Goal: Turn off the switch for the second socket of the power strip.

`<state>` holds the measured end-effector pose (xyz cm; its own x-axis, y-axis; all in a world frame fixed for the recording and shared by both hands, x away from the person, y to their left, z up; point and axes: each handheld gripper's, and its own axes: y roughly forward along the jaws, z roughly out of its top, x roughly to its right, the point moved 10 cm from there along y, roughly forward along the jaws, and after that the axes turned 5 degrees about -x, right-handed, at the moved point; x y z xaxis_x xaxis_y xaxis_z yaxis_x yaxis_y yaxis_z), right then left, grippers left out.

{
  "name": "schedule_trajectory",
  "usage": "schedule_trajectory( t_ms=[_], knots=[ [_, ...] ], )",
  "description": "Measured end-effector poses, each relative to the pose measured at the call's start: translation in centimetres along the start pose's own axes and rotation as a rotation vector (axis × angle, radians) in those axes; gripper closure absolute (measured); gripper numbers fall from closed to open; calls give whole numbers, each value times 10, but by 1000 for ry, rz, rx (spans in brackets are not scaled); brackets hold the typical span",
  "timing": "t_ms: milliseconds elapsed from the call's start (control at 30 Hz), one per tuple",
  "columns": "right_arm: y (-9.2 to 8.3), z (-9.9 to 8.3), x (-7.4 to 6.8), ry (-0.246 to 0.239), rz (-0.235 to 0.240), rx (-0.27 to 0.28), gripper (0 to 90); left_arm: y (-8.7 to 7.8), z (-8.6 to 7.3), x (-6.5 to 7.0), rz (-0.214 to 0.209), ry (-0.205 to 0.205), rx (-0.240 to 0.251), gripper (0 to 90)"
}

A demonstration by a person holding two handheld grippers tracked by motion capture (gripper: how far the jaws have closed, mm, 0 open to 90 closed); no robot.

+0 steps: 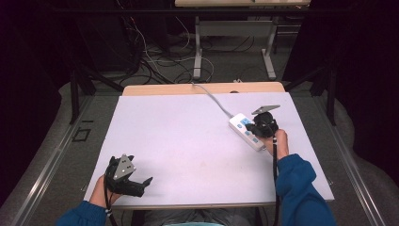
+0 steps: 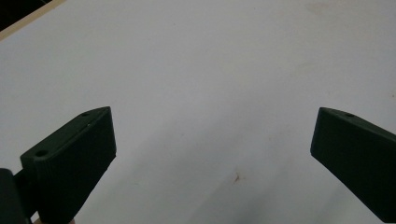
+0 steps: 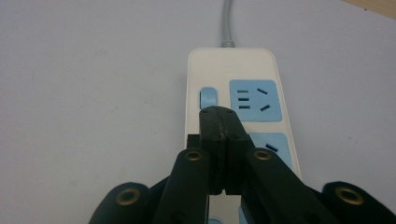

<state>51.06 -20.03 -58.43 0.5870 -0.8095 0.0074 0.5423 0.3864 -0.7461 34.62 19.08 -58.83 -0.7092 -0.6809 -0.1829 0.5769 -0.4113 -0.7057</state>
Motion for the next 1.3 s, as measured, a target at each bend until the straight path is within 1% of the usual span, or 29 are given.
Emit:
schedule_trajectory(
  t_ms=[133, 333, 400, 467, 500, 533, 567, 667, 767, 833, 900, 967, 1000, 1067, 1100, 1233, 1300],
  knots=[
    [2, -1, -1, 0, -5, -16, 900, 0, 0, 0, -1, -3, -1, 0],
    [5, -4, -1, -14, -11, -42, 900, 0, 0, 0, -2, -3, -1, 0],
    [6, -5, -1, -22, -9, -46, 900, 0, 0, 0, -2, -3, -2, 0],
    [7, -5, -2, -19, -15, -49, 900, 0, 0, 0, -2, -3, -1, 0],
    [8, -6, -1, -35, -14, -55, 900, 0, 0, 0, -2, -3, -2, 0],
    [8, -6, -1, -35, -14, -55, 900, 0, 0, 1, -2, -3, -2, 0],
    [8, -7, -1, -31, -21, -63, 900, 0, 0, 0, -3, 0, -3, 0],
    [9, -7, -2, -28, -17, -62, 900, 1, 0, 1, -4, -1, -3, 0],
    [9, -8, -2, -1, -8, -57, 900, 1, 0, 1, -3, 3, -5, 0],
    [10, -8, -1, 1, -10, -55, 900, 1, 0, 1, -4, 1, -4, 0],
    [10, -8, -1, 19, -5, -55, 900, 1, 0, 1, -3, 1, -4, 0],
    [10, -9, -1, 23, 0, -53, 900, 1, 0, 1, -3, 3, -5, 0],
    [10, -9, -1, 37, -2, -53, 900, 1, 0, 1, -4, 2, -5, 0],
    [10, -9, -1, 34, -5, -51, 900, 1, 0, 1, -3, 2, -5, 0],
    [10, -9, -1, 25, -14, -53, 900, 1, 0, 1, -3, 2, -6, 0],
    [11, -9, -2, 22, -14, -55, 900, 1, 0, 1, -3, 2, -4, 0],
    [11, -9, -2, 35, -19, -54, 900, 1, 0, 1, -2, 2, -6, 0]
  ],
)
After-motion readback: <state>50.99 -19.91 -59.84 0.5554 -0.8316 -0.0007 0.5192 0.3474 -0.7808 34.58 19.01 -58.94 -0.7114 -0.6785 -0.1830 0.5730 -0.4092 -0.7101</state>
